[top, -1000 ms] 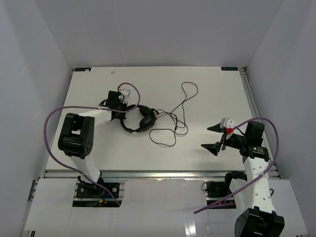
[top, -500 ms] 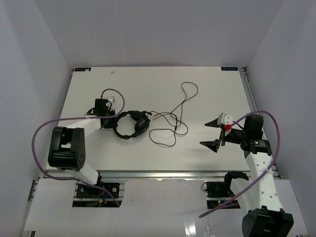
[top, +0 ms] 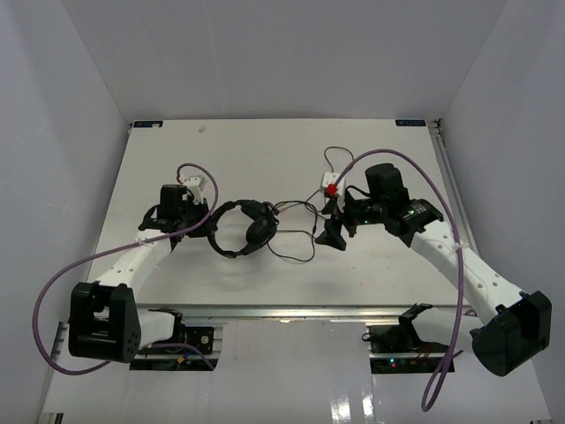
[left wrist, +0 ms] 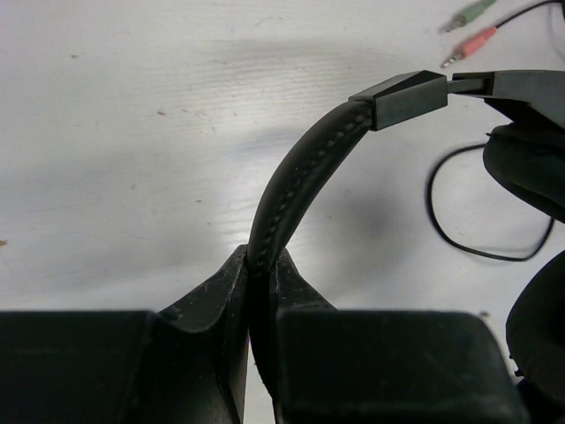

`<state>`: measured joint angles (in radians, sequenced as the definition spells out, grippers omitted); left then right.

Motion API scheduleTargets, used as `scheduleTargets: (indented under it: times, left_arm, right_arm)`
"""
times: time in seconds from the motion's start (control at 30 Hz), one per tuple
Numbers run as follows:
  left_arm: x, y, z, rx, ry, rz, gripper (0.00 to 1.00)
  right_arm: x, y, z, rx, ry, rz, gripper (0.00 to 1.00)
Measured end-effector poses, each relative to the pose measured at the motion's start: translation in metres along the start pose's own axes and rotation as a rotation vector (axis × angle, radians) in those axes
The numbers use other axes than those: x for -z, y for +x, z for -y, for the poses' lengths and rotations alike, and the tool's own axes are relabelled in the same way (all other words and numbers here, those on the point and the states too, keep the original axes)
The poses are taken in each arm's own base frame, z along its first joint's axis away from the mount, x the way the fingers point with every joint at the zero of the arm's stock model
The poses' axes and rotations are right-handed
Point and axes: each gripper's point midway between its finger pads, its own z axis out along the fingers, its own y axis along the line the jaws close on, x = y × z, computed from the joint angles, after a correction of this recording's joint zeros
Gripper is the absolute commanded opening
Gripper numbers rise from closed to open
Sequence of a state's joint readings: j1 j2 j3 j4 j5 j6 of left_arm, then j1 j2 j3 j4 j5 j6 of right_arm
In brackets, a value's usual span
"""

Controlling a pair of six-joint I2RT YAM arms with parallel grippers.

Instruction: Wrap the headphones

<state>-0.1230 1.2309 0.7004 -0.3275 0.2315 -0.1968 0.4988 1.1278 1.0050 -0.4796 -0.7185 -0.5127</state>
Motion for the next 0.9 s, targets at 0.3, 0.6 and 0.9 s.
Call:
scheduleTargets:
  times: [0.3,0.6,0.9]
  left_arm:
    - [0.014,0.006,0.024,0.052,0.104,-0.033,0.00]
    - [0.033,0.002,0.044,0.042,0.174,-0.013,0.00]
    - [0.052,0.005,0.066,0.017,0.257,-0.002,0.00]
  right_arm:
    - [-0.027,0.028,0.015,0.029,0.113,-0.078,0.90]
    - [-0.034,0.046,0.029,0.208,0.125,-0.069,0.91]
    - [-0.057,0.051,0.035,0.198,0.023,-0.015,0.95]
